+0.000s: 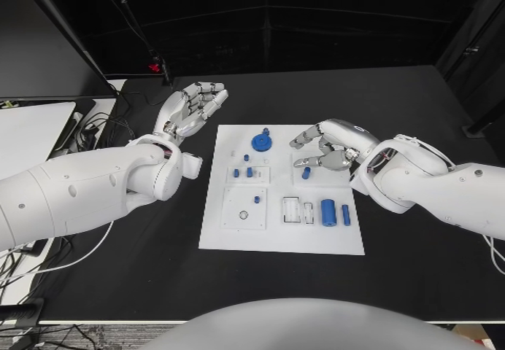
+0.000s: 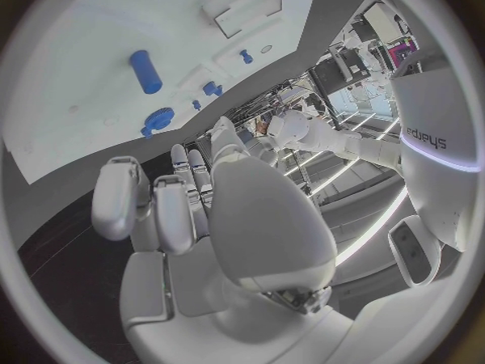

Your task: Assemble the parts on the task board

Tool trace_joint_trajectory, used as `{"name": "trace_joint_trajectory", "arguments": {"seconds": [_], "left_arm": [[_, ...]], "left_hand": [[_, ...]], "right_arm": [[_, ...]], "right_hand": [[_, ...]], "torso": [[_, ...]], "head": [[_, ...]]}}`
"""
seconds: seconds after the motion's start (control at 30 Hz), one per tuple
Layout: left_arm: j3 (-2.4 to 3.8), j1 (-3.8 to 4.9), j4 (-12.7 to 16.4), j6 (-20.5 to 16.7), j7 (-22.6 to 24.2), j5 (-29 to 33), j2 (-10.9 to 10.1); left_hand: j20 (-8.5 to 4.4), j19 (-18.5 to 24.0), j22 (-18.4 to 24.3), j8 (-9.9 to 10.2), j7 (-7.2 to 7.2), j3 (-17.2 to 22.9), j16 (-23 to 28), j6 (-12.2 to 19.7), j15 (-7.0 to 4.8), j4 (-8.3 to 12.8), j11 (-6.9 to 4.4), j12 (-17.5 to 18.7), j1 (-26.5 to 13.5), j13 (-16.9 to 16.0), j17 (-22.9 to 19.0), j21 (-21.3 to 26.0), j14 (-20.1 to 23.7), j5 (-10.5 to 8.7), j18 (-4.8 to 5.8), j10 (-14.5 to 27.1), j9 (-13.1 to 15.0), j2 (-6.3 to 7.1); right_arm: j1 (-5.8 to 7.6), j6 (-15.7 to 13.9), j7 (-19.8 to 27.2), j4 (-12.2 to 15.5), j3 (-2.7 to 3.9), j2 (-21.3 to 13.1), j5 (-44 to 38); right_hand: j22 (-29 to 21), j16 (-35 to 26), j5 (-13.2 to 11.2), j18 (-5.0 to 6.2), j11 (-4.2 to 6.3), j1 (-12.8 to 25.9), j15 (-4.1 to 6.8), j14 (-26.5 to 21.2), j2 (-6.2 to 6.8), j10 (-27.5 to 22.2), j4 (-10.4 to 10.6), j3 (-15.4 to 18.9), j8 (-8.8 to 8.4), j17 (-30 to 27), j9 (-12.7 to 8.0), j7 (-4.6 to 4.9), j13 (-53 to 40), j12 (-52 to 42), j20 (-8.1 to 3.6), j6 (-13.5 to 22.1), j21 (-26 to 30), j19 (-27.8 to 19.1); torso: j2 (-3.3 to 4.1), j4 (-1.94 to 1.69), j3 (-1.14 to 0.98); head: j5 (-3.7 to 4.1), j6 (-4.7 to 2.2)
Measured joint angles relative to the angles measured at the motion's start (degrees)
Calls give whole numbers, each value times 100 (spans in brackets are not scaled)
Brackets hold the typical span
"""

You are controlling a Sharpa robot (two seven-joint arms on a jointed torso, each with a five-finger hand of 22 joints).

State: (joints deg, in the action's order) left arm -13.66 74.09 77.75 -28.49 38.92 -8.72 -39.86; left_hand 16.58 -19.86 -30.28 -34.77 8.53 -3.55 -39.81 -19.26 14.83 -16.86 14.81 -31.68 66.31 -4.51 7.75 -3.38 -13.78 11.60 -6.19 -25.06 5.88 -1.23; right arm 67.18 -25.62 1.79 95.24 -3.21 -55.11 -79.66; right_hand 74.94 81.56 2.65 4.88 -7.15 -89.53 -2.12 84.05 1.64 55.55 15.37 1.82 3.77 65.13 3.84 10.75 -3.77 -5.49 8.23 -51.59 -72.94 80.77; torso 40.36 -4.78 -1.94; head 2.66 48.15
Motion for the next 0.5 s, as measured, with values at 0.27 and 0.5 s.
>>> {"name": "trace_joint_trajectory", "arguments": {"seconds": [0.27,0.5], "left_arm": [[0,-4,-9,0,0,0,-4],[0,-6,-16,0,0,0,-4]], "left_hand": [[0,0,0,0,0,0,0,0,0,0,0,0,0,0,0,0,0,0,0,0,0,0],[0,0,16,0,0,0,0,0,0,0,0,0,0,0,-6,0,0,0,0,0,0,0]], "right_arm": [[-3,350,-440,-13,-3,2,-223],[-49,649,-880,-52,-6,97,-463]], "right_hand": [[-1,-1,0,0,9,36,0,0,37,-9,17,17,0,-65,-1,0,-6,-69,0,0,0,0],[-1,-2,0,0,9,36,0,0,37,-8,-13,-44,66,-104,19,-27,-18,-187,0,-61,0,0]], "torso": [[3,-4,-2],[6,-5,-2]], "head": [[16,-10],[20,-16]]}}
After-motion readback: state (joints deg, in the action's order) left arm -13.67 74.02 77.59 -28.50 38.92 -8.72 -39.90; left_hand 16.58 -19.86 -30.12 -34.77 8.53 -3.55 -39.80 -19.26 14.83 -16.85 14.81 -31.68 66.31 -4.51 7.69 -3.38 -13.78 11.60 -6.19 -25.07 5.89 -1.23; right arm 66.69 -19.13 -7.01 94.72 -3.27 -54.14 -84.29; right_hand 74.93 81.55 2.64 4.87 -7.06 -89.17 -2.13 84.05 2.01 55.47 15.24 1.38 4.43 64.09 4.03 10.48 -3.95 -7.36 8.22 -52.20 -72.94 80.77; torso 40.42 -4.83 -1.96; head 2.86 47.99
